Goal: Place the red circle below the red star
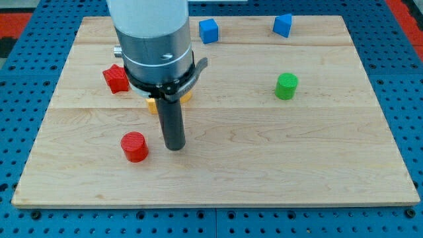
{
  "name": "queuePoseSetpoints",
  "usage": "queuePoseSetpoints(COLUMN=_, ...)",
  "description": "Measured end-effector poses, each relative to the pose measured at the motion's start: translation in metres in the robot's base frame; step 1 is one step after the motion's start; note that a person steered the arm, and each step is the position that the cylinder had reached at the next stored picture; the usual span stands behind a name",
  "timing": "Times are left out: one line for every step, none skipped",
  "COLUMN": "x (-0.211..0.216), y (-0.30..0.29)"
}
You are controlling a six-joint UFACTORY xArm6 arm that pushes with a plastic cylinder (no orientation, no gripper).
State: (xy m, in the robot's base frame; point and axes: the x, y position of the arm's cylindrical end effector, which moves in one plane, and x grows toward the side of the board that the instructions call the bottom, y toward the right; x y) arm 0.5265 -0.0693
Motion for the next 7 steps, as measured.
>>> queuePoseSetpoints(x=0.009, y=-0.054)
queuePoseSetpoints(x=-0.005, y=-0.078)
queuePoseSetpoints(x=-0.031, y=-0.045)
queuePoseSetpoints(x=-0.05, y=-0.087)
queuePoseSetpoints(x=-0.063, y=-0.101)
queuePoseSetpoints(x=-0.065, y=-0.101)
queuePoseSetpoints(x=-0.061, y=-0.121)
